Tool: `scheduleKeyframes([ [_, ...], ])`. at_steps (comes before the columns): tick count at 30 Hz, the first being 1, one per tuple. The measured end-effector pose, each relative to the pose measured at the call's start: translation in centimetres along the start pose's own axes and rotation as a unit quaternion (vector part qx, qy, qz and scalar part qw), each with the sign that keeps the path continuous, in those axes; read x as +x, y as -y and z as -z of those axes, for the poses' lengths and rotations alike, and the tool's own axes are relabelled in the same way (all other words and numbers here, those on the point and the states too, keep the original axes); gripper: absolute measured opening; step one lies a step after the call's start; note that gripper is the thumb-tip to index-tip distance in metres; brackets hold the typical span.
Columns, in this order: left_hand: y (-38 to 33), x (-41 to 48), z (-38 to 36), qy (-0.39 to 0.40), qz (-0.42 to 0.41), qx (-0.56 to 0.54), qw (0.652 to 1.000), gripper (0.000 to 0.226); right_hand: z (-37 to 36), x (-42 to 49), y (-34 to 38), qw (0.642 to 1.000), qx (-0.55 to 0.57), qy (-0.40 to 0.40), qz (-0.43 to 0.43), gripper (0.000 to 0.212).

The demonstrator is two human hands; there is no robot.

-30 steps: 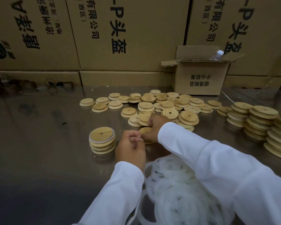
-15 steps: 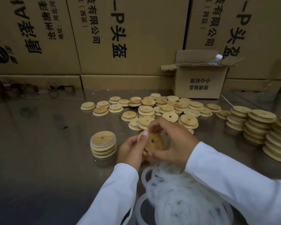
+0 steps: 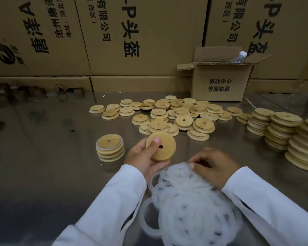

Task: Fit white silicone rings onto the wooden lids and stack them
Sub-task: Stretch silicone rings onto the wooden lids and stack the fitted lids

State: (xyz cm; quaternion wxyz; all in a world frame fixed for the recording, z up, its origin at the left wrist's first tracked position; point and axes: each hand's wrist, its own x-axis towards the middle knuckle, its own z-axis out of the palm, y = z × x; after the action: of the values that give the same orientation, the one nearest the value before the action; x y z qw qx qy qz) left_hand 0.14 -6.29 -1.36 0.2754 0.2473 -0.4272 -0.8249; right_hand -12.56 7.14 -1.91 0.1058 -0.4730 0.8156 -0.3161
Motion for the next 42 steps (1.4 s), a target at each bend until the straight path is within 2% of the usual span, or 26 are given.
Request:
scheduleKeyframes([
  [5,0.1,0.0,0.2,0.001,-0.016,0.006,1.0,0.014,-0.3,-0.1,0.2,1.0,0.006,-0.016,0.009,0.011],
  [9,0.2,-0.1,0.1,-0.007,-0.017,0.009,1.0,0.014,-0.3,-0.3,0.5,0.999,0.04,-0.03,0.009,0.019],
  [15,0.4,0.0,0.0,-0.011,-0.02,0.003,1.0,0.015,-0.5,-0.3,0.5,0.997,0.051,-0.047,-0.032,0.019],
  [18,0.5,0.1,-0.1,-0.015,-0.018,0.008,1.0,0.017,-0.2,-0.4,0.7,0.998,0.002,-0.051,-0.043,0.022],
  [21,0.5,0.2,-0.2,-0.013,-0.02,0.005,1.0,0.014,0.4,-0.8,1.5,0.989,-0.12,-0.08,-0.046,0.015],
  [23,0.5,0.1,-0.3,-0.012,-0.023,-0.001,1.0,0.012,0.6,-1.1,1.9,0.976,-0.186,-0.114,-0.017,0.012],
  [25,0.5,0.1,-0.3,-0.013,-0.028,-0.001,1.0,0.012,0.6,-1.3,2.0,0.969,-0.199,-0.146,0.022,0.012],
  [30,0.4,-0.1,-0.4,-0.01,-0.03,-0.009,0.999,0.013,0.9,-1.2,1.2,0.982,0.031,-0.162,0.091,0.008],
  [36,-0.3,-0.2,0.1,-0.014,-0.041,0.015,0.999,0.015,0.8,-1.3,1.7,0.954,0.106,-0.252,0.126,0.011],
  [40,0.0,-0.5,-0.2,0.024,-0.009,0.025,0.999,0.02,0.3,-1.1,2.7,0.942,0.187,-0.253,0.12,0.01],
  [42,-0.1,-0.5,-0.4,0.041,0.014,0.034,0.999,0.031,0.1,-1.0,3.1,0.938,0.222,-0.244,0.104,0.011],
])
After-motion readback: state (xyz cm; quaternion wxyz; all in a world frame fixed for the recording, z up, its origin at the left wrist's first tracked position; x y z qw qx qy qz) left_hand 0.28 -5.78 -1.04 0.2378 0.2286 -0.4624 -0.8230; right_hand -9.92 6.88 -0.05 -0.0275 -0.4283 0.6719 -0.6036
